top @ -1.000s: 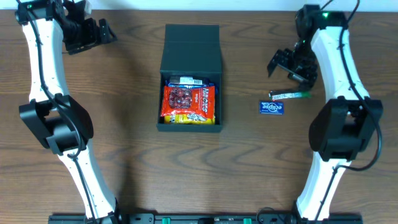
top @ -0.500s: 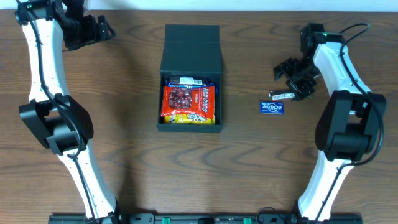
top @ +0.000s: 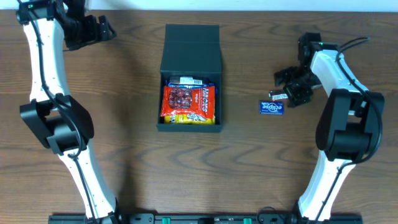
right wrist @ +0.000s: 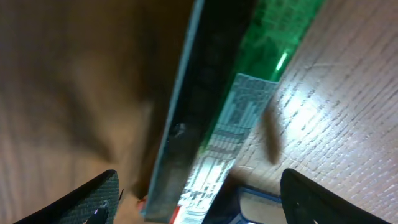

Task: Pack container
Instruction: 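Move the right gripper to the green-wrapped bar and grasp it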

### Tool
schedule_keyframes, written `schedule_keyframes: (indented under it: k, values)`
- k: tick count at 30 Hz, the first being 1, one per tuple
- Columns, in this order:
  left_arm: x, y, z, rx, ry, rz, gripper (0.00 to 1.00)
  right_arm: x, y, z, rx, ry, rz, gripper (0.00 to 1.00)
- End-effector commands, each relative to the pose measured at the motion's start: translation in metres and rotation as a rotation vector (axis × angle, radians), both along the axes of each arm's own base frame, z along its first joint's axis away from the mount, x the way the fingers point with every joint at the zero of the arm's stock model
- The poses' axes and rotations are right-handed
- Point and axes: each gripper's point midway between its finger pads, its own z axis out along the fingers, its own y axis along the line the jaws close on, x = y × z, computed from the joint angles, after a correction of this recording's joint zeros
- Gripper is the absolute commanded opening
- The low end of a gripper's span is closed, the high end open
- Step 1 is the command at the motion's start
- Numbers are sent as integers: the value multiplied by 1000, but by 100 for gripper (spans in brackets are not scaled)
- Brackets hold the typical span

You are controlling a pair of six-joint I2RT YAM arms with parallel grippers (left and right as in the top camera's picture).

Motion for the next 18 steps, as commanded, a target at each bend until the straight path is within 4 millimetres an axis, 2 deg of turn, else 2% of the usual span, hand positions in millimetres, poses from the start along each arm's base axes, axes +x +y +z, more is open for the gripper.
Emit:
schedule_keyframes:
  k: [1, 3, 7, 18]
  values:
    - [-6, -17, 17, 9, -53, -114, 95, 1, -6, 6, -10, -16, -39, 82]
    - [-11, -31, 19, -8, -66, -203, 95, 3, -7, 6, -11, -24, -39, 82]
    - [-14, -41, 17, -1, -59, -243, 95, 11, -12, 6, -18, -57, -48, 77]
    - [-17, -45, 16, -1, -51, -257, 96, 7, -12, -16, 1, -11, -56, 68]
